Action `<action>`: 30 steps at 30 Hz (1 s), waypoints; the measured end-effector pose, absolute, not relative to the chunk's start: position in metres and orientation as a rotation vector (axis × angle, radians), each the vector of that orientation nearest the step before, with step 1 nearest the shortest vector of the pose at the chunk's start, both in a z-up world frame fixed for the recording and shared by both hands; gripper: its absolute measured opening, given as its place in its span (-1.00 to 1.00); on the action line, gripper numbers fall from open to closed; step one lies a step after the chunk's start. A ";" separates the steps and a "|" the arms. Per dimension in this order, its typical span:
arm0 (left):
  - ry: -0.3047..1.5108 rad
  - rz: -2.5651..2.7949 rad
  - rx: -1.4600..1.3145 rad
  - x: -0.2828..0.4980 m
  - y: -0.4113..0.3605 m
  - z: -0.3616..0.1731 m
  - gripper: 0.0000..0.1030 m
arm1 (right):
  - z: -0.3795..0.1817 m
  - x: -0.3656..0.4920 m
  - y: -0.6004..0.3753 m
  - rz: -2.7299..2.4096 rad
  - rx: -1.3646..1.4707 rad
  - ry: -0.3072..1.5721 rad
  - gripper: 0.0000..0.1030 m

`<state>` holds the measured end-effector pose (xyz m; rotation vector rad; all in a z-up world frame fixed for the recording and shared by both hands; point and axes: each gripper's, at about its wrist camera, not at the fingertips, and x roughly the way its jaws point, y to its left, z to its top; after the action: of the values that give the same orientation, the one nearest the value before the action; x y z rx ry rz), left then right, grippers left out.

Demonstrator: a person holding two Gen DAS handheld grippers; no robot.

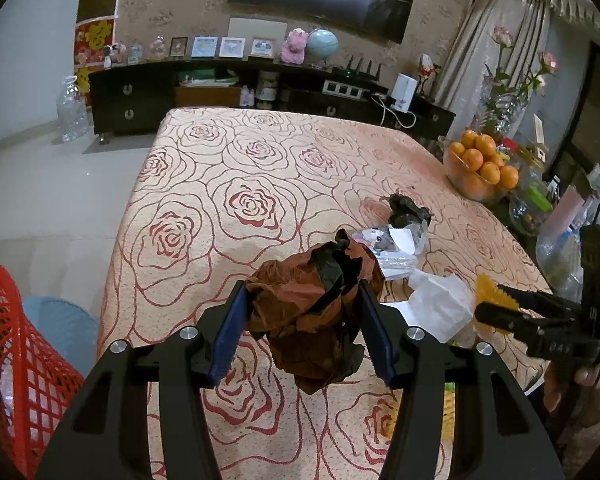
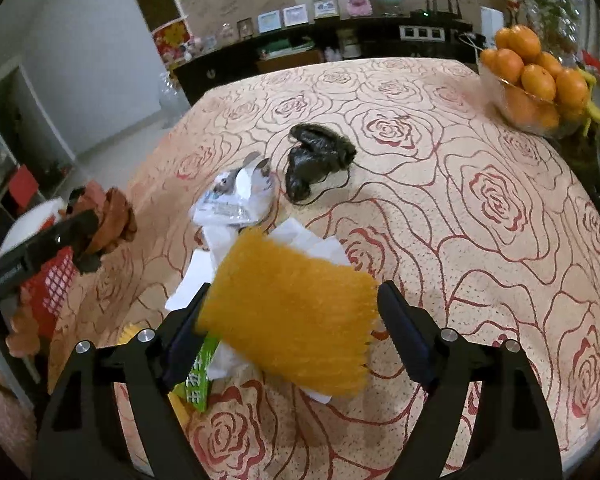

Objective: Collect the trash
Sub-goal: 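Carry the brown cloth and yellow net to the red wastebasket and open both tools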

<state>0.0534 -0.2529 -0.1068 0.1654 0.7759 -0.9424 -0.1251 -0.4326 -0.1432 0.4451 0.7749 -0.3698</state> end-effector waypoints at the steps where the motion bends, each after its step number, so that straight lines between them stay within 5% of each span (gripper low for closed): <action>1: 0.777 -0.940 0.163 0.054 -0.252 -0.107 0.01 | -0.144 -0.126 -0.436 -0.373 0.462 0.774 0.43; 8: 0.776 -0.935 0.163 0.055 -0.251 -0.107 0.01 | -0.149 -0.128 -0.447 -0.400 0.500 0.791 -0.24; 12: 0.768 -0.932 0.177 0.053 -0.251 -0.106 0.01 | -0.148 -0.129 -0.448 -0.412 0.489 0.783 -0.46; 30: 0.705 -0.897 0.138 0.055 -0.237 -0.087 0.01 | -0.108 -0.137 -0.441 -0.388 0.471 0.574 -0.63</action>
<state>0.0546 -0.2371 -0.0868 0.1380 0.7051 -0.8973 -0.1372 -0.4406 -0.1084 0.4715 0.5739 -0.3880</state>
